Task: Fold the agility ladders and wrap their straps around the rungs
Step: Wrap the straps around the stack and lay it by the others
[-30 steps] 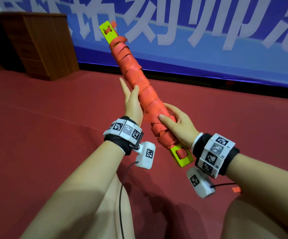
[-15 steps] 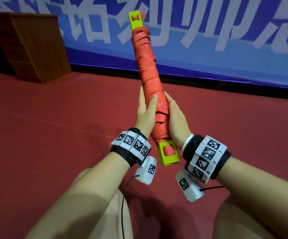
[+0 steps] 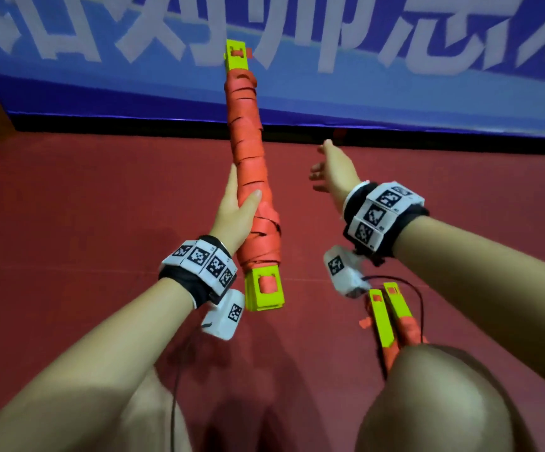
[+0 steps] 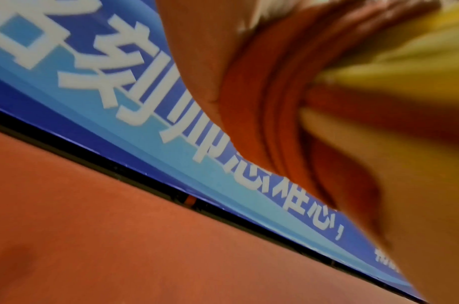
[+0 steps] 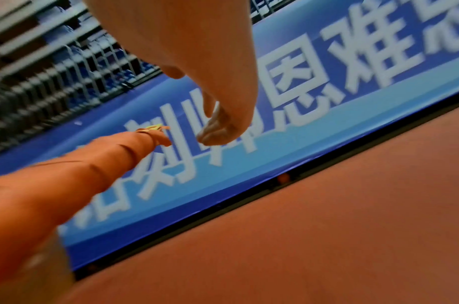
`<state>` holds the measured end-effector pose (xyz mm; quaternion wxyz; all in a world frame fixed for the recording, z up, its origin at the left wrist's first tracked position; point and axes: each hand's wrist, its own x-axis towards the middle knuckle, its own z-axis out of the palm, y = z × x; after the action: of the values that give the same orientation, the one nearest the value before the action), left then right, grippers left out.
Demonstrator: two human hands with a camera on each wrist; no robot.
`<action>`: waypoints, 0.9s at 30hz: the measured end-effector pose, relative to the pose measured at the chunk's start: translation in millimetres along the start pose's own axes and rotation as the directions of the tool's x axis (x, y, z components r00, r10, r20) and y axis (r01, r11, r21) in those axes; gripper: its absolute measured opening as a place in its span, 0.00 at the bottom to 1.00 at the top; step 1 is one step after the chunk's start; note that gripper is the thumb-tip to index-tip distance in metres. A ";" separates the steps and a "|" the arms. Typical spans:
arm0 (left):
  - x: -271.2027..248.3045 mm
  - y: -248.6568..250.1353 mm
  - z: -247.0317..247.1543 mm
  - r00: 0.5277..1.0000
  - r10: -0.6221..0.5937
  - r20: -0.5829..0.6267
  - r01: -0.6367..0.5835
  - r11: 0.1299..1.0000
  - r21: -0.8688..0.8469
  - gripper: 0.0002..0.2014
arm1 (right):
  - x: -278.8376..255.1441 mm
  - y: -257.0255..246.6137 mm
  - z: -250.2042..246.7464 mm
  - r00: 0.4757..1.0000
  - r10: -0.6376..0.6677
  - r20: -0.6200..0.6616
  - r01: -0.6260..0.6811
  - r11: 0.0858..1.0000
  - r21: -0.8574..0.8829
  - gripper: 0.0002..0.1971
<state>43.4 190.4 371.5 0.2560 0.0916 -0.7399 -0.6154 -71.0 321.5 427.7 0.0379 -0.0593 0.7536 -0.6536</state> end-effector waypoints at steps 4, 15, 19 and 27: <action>4.1 -21.1 48.7 0.988 -0.075 0.135 0.065 0.995 0.079 0.31 | 33.8 38.7 -76.2 0.994 0.066 -0.087 -0.075 0.991 -0.114 0.21; -43.3 -135.4 177.9 0.901 -0.342 0.267 0.318 0.939 0.129 0.31 | -1.5 270.9 -217.3 0.920 0.361 -0.154 -0.391 0.815 -0.428 0.11; -70.7 -176.4 192.1 0.855 -0.415 0.311 0.370 0.909 0.195 0.31 | -65.0 352.2 -215.0 0.789 0.614 -0.020 -0.459 0.567 -0.683 0.21; -108.7 -233.1 192.1 0.778 -0.533 0.332 0.465 0.844 0.266 0.32 | -118.0 417.3 -184.2 0.823 0.546 -0.155 -0.347 0.268 -0.899 0.29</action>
<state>-0.3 352.7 97.9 -0.0793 0.1809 -0.7739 -0.6017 4.3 576.4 38.7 0.2530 0.0848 0.9588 -0.0976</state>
